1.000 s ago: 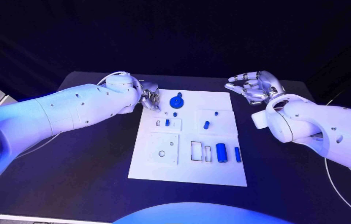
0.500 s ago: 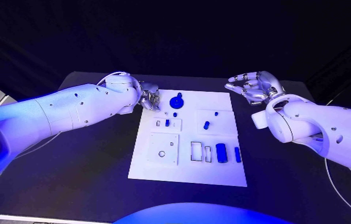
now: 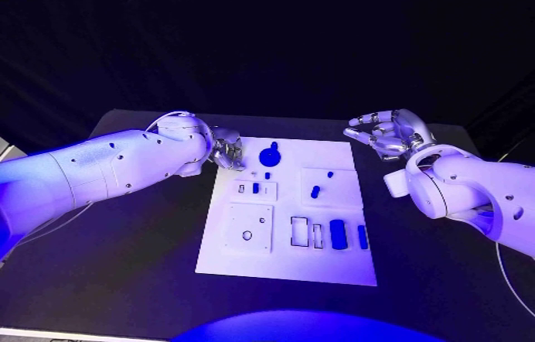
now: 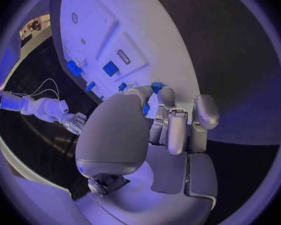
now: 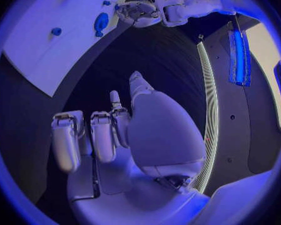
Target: Assemble the parts on the task board
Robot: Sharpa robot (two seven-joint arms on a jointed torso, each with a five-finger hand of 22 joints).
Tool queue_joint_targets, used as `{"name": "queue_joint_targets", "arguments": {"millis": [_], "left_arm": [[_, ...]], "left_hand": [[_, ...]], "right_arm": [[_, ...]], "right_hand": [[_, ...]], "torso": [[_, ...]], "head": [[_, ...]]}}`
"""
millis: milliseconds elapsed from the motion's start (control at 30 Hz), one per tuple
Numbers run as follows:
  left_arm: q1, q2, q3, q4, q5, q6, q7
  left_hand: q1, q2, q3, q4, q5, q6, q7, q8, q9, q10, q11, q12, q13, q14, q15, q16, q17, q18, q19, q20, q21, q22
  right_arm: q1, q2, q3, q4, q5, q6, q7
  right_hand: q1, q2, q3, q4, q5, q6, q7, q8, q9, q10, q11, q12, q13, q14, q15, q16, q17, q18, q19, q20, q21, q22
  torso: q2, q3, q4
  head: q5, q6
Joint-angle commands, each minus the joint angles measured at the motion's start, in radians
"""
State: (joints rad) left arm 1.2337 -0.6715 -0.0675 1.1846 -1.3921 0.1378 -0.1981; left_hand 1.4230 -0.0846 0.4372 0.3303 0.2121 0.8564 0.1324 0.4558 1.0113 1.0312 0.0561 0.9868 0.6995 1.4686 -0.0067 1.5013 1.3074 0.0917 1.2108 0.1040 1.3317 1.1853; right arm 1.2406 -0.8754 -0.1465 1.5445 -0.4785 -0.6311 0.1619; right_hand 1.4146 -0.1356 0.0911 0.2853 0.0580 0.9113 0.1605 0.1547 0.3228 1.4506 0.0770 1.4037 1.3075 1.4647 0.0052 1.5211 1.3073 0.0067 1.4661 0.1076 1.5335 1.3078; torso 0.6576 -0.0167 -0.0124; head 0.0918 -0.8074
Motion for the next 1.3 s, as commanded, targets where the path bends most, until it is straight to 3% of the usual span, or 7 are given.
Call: {"name": "queue_joint_targets", "arguments": {"millis": [33, 533, 933, 1067, 1100, 1167, 1300], "left_arm": [[-0.01, -0.005, -0.004, 0.005, 0.041, 0.019, 0.01], [-0.009, -0.027, 0.007, 0.011, 0.131, -0.009, 0.021], [-0.008, -0.034, 0.014, 0.008, 0.16, -0.074, 0.017], [-0.004, -0.037, 0.022, 0.01, 0.185, -0.084, 0.007], [-0.001, -0.038, 0.024, 0.01, 0.195, -0.083, 0.002], [0.003, -0.04, 0.027, 0.011, 0.215, -0.074, -0.011], [0.015, -0.04, 0.03, 0.012, 0.259, -0.041, -0.056]], "left_hand": [[-0.03, -0.016, 0.305, -0.138, 0.002, -0.001, 0.005, 0.009, -0.38, 0.004, 0.002, 0.006, 0.001, 0.036, 0.006, 0.007, 0.125, 0.009, 0.003, 0.005, 0.005, 0.002], [-0.065, -0.013, 0.354, -0.162, 0.002, -0.003, 0.005, 0.023, -0.371, 0.003, 0.003, 0.007, -0.004, 0.035, 0.006, 0.006, 0.123, 0.009, 0.002, 0.005, 0.008, 0.005], [-0.091, -0.026, 0.373, -0.175, 0.001, -0.009, 0.007, 0.031, -0.364, 0.004, 0.004, 0.012, -0.002, 0.035, 0.007, 0.007, 0.122, 0.008, 0.005, 0.004, 0.011, 0.01], [-0.124, -0.052, 0.359, -0.174, -0.004, -0.015, 0.006, 0.039, -0.357, 0.005, 0.004, 0.015, -0.003, 0.035, 0.007, 0.005, 0.119, 0.008, 0.006, 0.005, 0.011, 0.011], [-0.141, -0.076, 0.339, -0.177, -0.005, -0.015, 0.003, 0.045, -0.353, 0.004, 0.002, 0.016, -0.003, 0.033, 0.006, 0.003, 0.114, 0.008, 0.006, 0.005, 0.01, 0.011], [-0.157, -0.093, 0.324, -0.176, -0.005, -0.016, 0.001, 0.048, -0.351, 0.003, 0.0, 0.016, -0.005, 0.033, 0.004, 0.002, 0.113, 0.008, 0.007, 0.004, 0.009, 0.011], [-0.22, -0.125, 0.259, -0.136, -0.005, -0.014, -0.002, 0.049, -0.354, 0.011, -0.001, 0.024, -0.004, 0.033, 0.004, 0.001, 0.11, 0.008, 0.01, 0.003, 0.004, 0.008]], "right_arm": [[-0.001, 0.0, 0.0, 0.0, -0.003, 0.009, 0.009], [-0.001, 0.001, 0.0, -0.002, -0.003, 0.011, 0.008], [-0.001, 0.001, 0.0, -0.002, -0.003, 0.01, 0.008], [-0.001, 0.001, 0.0, -0.002, -0.003, 0.01, 0.008], [-0.001, 0.001, 0.0, -0.003, -0.003, 0.01, 0.008], [-0.001, 0.002, 0.0, -0.003, -0.003, 0.011, 0.007], [-0.001, 0.002, 0.0, -0.006, -0.003, 0.012, 0.006]], "right_hand": [[-0.004, 0.004, -0.005, -0.001, 0.002, -0.007, 0.001, 0.004, 0.002, -0.001, 0.0, -0.003, 0.138, 0.079, -0.002, -0.004, 0.161, 0.002, 0.086, 0.001, -0.001, 0.247], [-0.004, 0.004, -0.005, -0.001, 0.002, -0.007, 0.001, 0.004, 0.002, -0.001, 0.0, -0.003, 0.138, 0.079, -0.002, -0.004, 0.161, 0.002, 0.086, 0.001, -0.001, 0.247], [-0.004, 0.004, -0.005, -0.001, 0.002, -0.007, 0.001, 0.004, 0.002, -0.001, 0.0, -0.003, 0.138, 0.079, -0.002, -0.004, 0.161, 0.002, 0.086, 0.001, -0.001, 0.247], [-0.004, 0.004, -0.005, -0.001, 0.002, -0.007, 0.001, 0.004, 0.002, -0.001, 0.0, -0.003, 0.138, 0.079, -0.002, -0.004, 0.161, 0.002, 0.086, 0.001, -0.001, 0.247], [-0.004, 0.004, -0.005, -0.001, 0.002, -0.007, 0.001, 0.004, 0.002, -0.001, 0.0, -0.003, 0.138, 0.079, -0.002, -0.004, 0.161, 0.002, 0.086, 0.001, -0.001, 0.247], [-0.004, 0.004, -0.005, -0.001, 0.002, -0.007, 0.001, 0.004, 0.002, -0.001, 0.0, -0.003, 0.138, 0.079, -0.002, -0.004, 0.161, 0.002, 0.086, 0.001, -0.001, 0.247], [-0.004, 0.004, -0.005, -0.001, 0.002, -0.007, 0.001, 0.004, 0.002, -0.001, 0.0, -0.003, 0.138, 0.079, -0.002, -0.004, 0.161, 0.002, 0.086, 0.001, -0.001, 0.247]], "torso": [[0.0, -0.0001, -0.0001], [0.0, 0.0005, -0.0003], [-0.001, 0.0011, -0.0001], [-0.002, 0.0017, -0.0006], [-0.002, 0.0017, -0.0009], [-0.003, 0.0024, -0.0009], [-0.002, 0.002, -0.001]], "head": [[0.001, 0.001], [0.002, 0.001], [0.003, 0.007], [0.004, 0.01], [0.004, 0.011], [0.005, 0.012], [0.005, 0.014]]}}
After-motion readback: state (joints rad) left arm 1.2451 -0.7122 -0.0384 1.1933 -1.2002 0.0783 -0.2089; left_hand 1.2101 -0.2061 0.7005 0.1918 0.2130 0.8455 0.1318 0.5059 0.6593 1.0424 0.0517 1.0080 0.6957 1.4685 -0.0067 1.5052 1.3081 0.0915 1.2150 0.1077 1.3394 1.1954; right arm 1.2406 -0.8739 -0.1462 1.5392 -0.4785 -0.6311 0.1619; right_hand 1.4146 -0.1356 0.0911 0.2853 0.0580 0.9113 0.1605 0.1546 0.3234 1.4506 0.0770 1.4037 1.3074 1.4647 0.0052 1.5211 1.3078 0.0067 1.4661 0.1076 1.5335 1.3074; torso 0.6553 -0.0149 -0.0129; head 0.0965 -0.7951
